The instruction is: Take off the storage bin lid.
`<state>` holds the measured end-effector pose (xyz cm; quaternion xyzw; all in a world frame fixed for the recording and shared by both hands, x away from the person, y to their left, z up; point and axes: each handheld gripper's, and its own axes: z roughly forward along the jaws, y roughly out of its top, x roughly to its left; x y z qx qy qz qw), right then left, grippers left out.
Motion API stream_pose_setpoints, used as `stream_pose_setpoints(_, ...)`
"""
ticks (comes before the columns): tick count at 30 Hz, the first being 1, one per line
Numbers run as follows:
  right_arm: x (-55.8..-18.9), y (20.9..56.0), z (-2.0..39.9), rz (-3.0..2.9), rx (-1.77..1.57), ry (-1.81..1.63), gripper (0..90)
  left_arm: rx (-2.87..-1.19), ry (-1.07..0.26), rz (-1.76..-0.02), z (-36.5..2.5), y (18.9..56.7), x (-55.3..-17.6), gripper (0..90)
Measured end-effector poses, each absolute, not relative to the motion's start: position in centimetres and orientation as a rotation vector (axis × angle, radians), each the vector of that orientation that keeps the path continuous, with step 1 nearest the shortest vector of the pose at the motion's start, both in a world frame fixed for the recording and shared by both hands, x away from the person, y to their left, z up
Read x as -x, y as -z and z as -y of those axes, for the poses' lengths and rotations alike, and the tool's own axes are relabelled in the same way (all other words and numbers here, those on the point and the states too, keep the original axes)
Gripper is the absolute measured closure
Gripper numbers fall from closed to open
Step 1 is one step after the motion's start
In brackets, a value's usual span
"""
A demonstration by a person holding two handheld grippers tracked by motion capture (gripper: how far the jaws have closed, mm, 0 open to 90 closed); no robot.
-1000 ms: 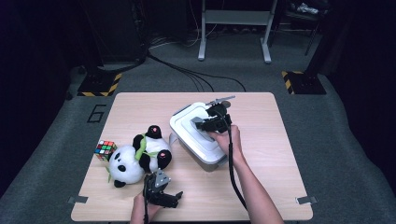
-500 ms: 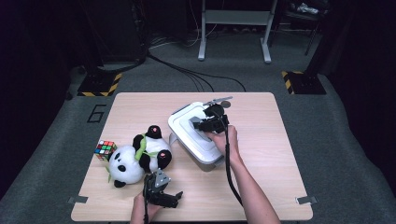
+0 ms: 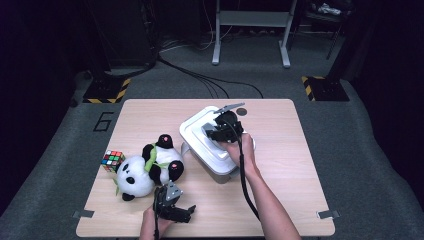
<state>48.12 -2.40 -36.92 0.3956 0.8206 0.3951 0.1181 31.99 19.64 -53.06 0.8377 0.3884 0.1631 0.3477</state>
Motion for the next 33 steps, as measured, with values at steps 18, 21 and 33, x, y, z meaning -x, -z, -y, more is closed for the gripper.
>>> stream_pose_setpoints(18, -47.8, 34.7, 4.6, -2.342, -1.194, -1.243, 68.0, -2.177, -0.424, -1.002, -19.7, 53.1, -32.0, 0.0)
stream_pose_setpoints(21, -47.8, 34.4, 5.0, -2.333, -1.186, -1.256, 68.0, -2.176, -0.425, -1.003, -19.7, 53.1, -32.0, 0.0)
stream_pose_setpoints(33, -47.3, 33.4, 6.3, -2.316, -1.18, -1.272, 68.0, -2.174, -0.423, -1.005, -19.6, 53.1, -32.0, 0.0)
